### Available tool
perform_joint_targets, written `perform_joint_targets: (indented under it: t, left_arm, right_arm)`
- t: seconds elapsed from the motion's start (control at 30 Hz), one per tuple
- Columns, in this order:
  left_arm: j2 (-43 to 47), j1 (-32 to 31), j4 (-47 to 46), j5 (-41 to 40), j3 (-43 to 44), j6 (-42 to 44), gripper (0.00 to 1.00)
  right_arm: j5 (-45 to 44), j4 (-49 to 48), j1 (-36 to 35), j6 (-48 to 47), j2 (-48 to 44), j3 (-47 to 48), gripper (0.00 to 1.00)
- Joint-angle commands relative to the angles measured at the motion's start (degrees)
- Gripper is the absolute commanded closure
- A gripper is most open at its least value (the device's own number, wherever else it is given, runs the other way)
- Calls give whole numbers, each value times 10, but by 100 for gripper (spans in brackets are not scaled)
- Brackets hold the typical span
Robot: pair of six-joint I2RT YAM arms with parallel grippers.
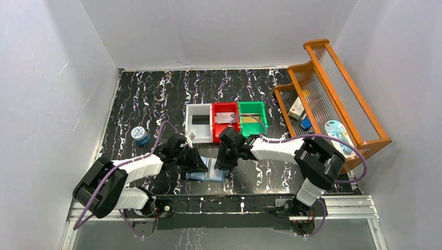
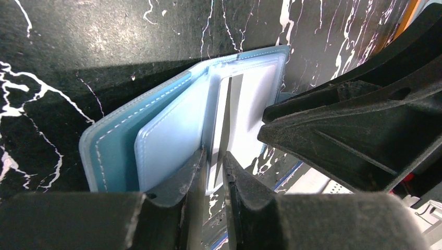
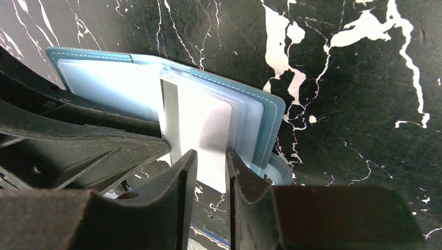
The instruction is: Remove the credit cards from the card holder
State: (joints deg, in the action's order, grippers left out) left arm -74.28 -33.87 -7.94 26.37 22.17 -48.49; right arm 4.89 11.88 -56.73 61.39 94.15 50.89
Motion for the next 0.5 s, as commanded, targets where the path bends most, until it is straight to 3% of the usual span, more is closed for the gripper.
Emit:
perform_joint_targets:
  t: [0.0,0.3,0.47]
  left_arm:
    - [6,-2,-37,16,-16,-13,83]
    - [8,-2,-74,28,-27,-38,99]
    - [29,-1,-31,5,-17,-20,100]
  right_arm:
    - [20,-21,-3,4,20,0,67]
    - [24,-18,-3,2,27,1,70]
    - [12,-4,0,2,27,5,70]
